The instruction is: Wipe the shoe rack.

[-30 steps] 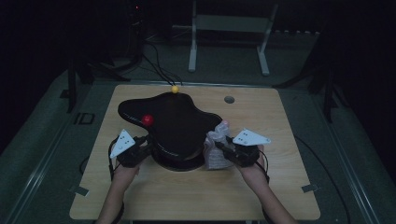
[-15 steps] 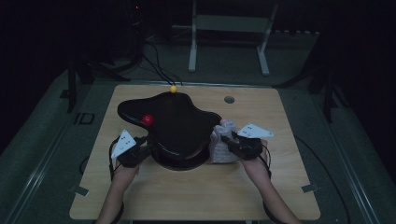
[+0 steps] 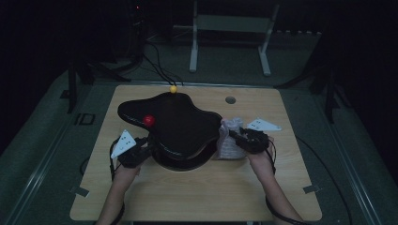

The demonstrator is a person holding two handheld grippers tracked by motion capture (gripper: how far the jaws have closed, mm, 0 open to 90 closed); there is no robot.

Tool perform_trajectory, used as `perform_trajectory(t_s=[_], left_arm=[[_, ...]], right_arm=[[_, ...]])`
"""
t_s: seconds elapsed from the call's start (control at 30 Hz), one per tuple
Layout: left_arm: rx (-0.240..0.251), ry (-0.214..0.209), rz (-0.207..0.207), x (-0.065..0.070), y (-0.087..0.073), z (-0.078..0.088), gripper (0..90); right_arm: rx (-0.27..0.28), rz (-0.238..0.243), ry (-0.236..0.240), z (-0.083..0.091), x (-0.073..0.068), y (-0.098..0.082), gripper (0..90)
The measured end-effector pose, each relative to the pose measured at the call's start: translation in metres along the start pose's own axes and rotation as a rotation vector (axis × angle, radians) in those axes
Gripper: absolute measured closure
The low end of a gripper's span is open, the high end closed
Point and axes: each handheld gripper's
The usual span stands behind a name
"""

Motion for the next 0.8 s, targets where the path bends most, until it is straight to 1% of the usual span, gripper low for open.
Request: perform_trajectory(t_s=[0.1,0.2,0.3,0.4,0.43,0.47,0.5,0.57,0.63,0.7,0.77,0.8], left_arm=[[-0.002,-0.004,-0.004,-0.001,0.0,0.0,74.9],[0.003,-0.009,0.001,-0.001,0.0,0.0,74.9],[0.002,-0.007,0.001,-0.001,0.0,0.0,74.9],[0.0,-0.012,0.002,-0.001,0.0,0.0,74.8],[-0.001,-0.009,0.002,-0.001,0.0,0.0,74.8],[0.001,-0.007,0.004,-0.001,0.0,0.0,74.9],[0.001,-0.007,0.004,-0.001,0.0,0.0,74.8],[-0.006,-0.008,-0.001,0.0,0.001,0.0,74.9],[-0.008,-0.008,-0.002,0.0,0.001,-0.001,74.9],[-0.006,-0.009,-0.001,0.0,0.001,-0.001,74.8],[-0.009,-0.013,-0.002,0.0,0.001,-0.001,74.9],[-0.008,-0.01,0.0,0.0,0.001,-0.001,74.9]], right_arm=[[-0.056,-0.013,-0.008,-0.01,0.005,-0.013,68.0],[-0.049,-0.029,-0.013,-0.008,0.007,-0.015,68.0],[0.001,-0.027,-0.005,0.002,0.006,-0.002,68.0],[0.016,-0.005,-0.001,0.003,0.001,0.007,68.0],[0.013,0.008,-0.008,0.001,0.0,0.008,68.0],[0.006,0.009,-0.015,-0.002,0.0,0.007,68.0],[-0.007,0.002,-0.011,-0.006,0.0,0.004,68.2],[-0.025,-0.007,-0.023,-0.011,-0.001,-0.005,68.8],[-0.049,-0.017,-0.014,-0.014,0.0,-0.013,68.7],[-0.072,-0.007,-0.012,-0.015,-0.001,-0.017,68.7],[-0.069,-0.003,-0.009,-0.013,-0.002,-0.016,68.7],[-0.059,0.003,0.0,-0.01,-0.004,-0.013,68.8]])
Point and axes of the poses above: each handheld gripper's, and its own axes: z roughly backward along the jaws, y roughly out of its top, x roughly to its right, and after that the axes turned 6 degrees about -z, right-handed
